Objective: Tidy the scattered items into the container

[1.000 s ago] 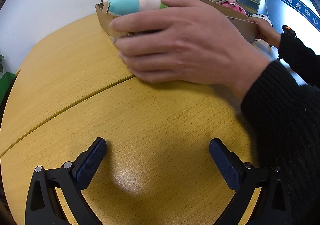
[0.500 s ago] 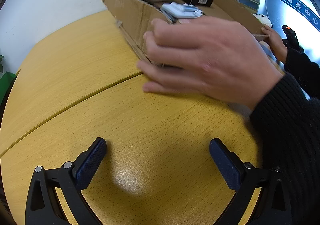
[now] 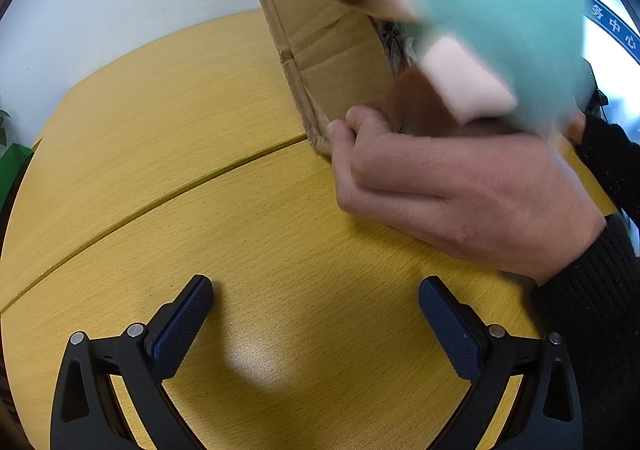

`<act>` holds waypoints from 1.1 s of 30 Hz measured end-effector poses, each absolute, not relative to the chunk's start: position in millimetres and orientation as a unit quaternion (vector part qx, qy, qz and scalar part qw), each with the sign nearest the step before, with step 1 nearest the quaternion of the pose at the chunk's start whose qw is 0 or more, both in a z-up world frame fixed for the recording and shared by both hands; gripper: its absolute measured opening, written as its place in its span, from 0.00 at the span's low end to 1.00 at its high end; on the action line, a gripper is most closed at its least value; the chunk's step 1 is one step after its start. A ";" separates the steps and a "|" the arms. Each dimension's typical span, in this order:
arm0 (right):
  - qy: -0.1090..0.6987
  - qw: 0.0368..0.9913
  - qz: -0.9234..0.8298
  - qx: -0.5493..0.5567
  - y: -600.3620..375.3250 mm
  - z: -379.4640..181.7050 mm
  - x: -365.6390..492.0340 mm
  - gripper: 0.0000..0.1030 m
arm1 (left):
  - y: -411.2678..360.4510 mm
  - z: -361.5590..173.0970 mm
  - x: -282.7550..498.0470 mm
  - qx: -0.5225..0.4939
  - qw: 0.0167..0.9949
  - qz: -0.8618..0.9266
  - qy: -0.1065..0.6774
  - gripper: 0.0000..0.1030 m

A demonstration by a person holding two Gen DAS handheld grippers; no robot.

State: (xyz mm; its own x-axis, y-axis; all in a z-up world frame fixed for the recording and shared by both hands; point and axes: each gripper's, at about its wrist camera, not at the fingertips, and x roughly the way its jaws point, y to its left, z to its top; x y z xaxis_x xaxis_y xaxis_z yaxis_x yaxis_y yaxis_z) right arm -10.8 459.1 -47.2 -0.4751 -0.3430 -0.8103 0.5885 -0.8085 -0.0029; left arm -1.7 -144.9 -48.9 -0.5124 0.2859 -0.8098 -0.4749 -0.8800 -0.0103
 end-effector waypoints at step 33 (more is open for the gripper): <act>0.141 0.275 -0.847 0.432 459.1 -46.2 -18.3 1.00 | -137.2 -37.7 7.3 -0.441 0.220 0.863 0.107 1.00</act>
